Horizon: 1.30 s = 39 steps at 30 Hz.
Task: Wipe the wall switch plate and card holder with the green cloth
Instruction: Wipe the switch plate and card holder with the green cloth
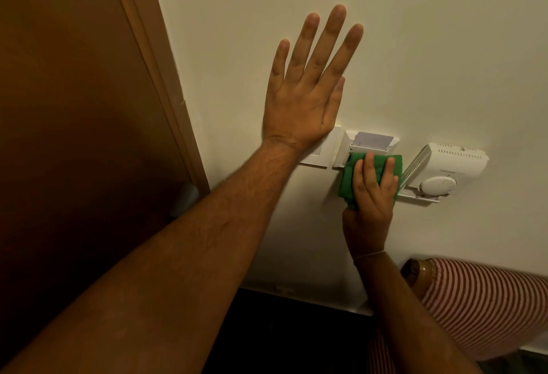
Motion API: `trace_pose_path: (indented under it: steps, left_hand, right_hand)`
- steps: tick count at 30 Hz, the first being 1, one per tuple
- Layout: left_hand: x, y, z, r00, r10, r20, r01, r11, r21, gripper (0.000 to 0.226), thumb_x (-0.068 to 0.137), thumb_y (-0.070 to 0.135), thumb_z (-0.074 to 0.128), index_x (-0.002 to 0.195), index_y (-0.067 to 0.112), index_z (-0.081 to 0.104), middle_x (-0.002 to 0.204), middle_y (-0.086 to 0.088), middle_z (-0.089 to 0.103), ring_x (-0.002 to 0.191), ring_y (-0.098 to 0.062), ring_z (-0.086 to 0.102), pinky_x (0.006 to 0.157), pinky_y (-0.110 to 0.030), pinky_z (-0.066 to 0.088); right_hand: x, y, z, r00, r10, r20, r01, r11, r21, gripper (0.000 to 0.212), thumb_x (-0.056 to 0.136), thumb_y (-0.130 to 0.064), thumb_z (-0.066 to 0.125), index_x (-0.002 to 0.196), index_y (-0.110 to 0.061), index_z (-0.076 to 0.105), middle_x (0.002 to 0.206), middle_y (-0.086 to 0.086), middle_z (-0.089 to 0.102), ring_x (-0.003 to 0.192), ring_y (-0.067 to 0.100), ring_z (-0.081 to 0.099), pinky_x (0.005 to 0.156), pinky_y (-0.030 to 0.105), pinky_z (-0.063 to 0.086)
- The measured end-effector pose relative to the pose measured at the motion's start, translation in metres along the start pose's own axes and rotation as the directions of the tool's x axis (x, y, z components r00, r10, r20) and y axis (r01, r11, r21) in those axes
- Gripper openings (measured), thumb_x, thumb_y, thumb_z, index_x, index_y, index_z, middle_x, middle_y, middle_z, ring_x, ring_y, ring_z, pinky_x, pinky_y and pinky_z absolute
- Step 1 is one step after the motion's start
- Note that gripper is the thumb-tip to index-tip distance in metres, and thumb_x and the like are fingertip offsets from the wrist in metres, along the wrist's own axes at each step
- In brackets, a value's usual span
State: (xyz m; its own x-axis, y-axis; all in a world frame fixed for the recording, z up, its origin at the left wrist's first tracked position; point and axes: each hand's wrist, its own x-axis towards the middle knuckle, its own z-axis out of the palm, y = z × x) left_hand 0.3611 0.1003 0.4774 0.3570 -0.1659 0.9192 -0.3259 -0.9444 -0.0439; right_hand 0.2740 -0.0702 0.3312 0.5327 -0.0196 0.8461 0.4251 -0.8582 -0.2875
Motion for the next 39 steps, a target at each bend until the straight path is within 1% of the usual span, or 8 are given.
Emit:
trace_pose_path:
  steps: [4, 8, 11, 16, 23, 30, 35, 39]
  left_hand:
    - [0.001, 0.001, 0.000, 1.000, -0.016, -0.009, 0.015, 0.999, -0.029, 0.086, 0.115, 0.030, 0.046, 0.174, 0.033, -0.016, 0.178, 0.007, -0.030, 0.169, -0.018, -0.023, 0.140, -0.052, -0.004]
    - [0.001, 0.001, -0.002, 1.000, -0.023, 0.000, 0.023, 0.998, -0.050, 0.085, 0.115, 0.031, 0.045, 0.173, 0.033, -0.017, 0.178, 0.007, -0.030, 0.169, -0.018, -0.023, 0.139, -0.051, -0.006]
    - [0.000, 0.001, -0.004, 1.000, -0.013, 0.010, 0.014, 0.998, -0.057, 0.084, 0.115, 0.030, 0.043, 0.173, 0.033, -0.017, 0.178, 0.007, -0.030, 0.169, -0.019, -0.023, 0.139, -0.052, -0.005]
    - [0.001, 0.001, -0.003, 1.000, -0.015, -0.005, 0.014, 0.997, -0.073, 0.083, 0.115, 0.030, 0.043, 0.173, 0.033, -0.017, 0.178, 0.007, -0.028, 0.169, -0.018, -0.022, 0.139, -0.051, -0.006]
    - [0.000, 0.000, -0.002, 1.000, -0.014, -0.001, 0.014, 0.995, -0.101, 0.082, 0.116, 0.030, 0.042, 0.174, 0.033, -0.016, 0.179, 0.007, -0.028, 0.170, -0.019, -0.020, 0.140, -0.053, -0.002]
    - [0.001, 0.000, 0.000, 1.000, -0.015, -0.011, 0.014, 0.994, -0.111, 0.080, 0.116, 0.030, 0.041, 0.174, 0.034, -0.015, 0.179, 0.007, -0.026, 0.170, -0.018, -0.020, 0.140, -0.054, -0.002]
    - [0.001, 0.000, -0.003, 1.000, -0.011, -0.001, 0.011, 0.994, -0.107, 0.077, 0.117, 0.030, 0.037, 0.175, 0.033, -0.014, 0.179, 0.007, -0.026, 0.170, -0.018, -0.019, 0.140, -0.053, -0.001]
    - [0.000, 0.000, -0.002, 1.000, -0.013, -0.005, 0.013, 0.997, -0.081, 0.079, 0.117, 0.030, 0.039, 0.174, 0.033, -0.015, 0.179, 0.007, -0.027, 0.170, -0.018, -0.021, 0.140, -0.053, -0.002]
  right_hand:
    - [0.010, -0.003, 0.003, 0.999, 0.017, -0.035, -0.017, 1.000, -0.012, 0.054, 0.098, 0.002, 0.045, 0.152, -0.005, 0.045, 0.165, 0.003, 0.030, 0.161, 0.029, 0.007, 0.132, 0.046, 0.000]
    - [-0.010, -0.004, 0.002, 0.999, 0.010, 0.032, -0.009, 0.999, -0.040, 0.064, 0.093, 0.005, 0.042, 0.155, -0.009, 0.035, 0.162, 0.006, 0.032, 0.161, 0.025, 0.000, 0.132, 0.043, -0.003]
    - [-0.012, -0.004, 0.002, 0.998, 0.020, 0.061, -0.018, 0.999, -0.040, 0.061, 0.092, 0.006, 0.042, 0.152, -0.006, 0.041, 0.160, 0.010, 0.036, 0.161, 0.025, -0.002, 0.132, 0.045, -0.003]
    - [0.012, -0.013, 0.005, 0.999, 0.025, -0.036, -0.026, 0.999, -0.043, 0.059, 0.093, 0.007, 0.042, 0.152, -0.003, 0.044, 0.165, 0.002, 0.029, 0.161, 0.029, 0.002, 0.131, 0.048, -0.002]
    - [-0.011, -0.016, 0.003, 0.994, 0.073, 0.078, -0.067, 0.995, -0.078, 0.063, 0.087, 0.009, 0.041, 0.149, -0.001, 0.047, 0.161, 0.016, 0.038, 0.161, 0.026, -0.003, 0.131, 0.046, -0.005]
    - [0.018, -0.026, 0.005, 0.998, 0.059, -0.037, -0.060, 0.997, -0.041, 0.060, 0.095, 0.005, 0.043, 0.154, -0.007, 0.041, 0.166, 0.003, 0.027, 0.161, 0.029, 0.001, 0.131, 0.047, -0.005]
    - [-0.008, -0.024, 0.004, 0.995, 0.051, 0.085, -0.043, 0.994, -0.098, 0.058, 0.091, 0.002, 0.044, 0.149, -0.001, 0.047, 0.162, 0.013, 0.035, 0.158, 0.029, 0.000, 0.130, 0.046, -0.005]
    - [0.000, -0.029, 0.008, 0.996, 0.080, 0.029, -0.079, 0.997, -0.026, 0.054, 0.092, 0.004, 0.046, 0.146, 0.003, 0.052, 0.158, 0.017, 0.042, 0.159, 0.028, 0.003, 0.132, 0.044, -0.006]
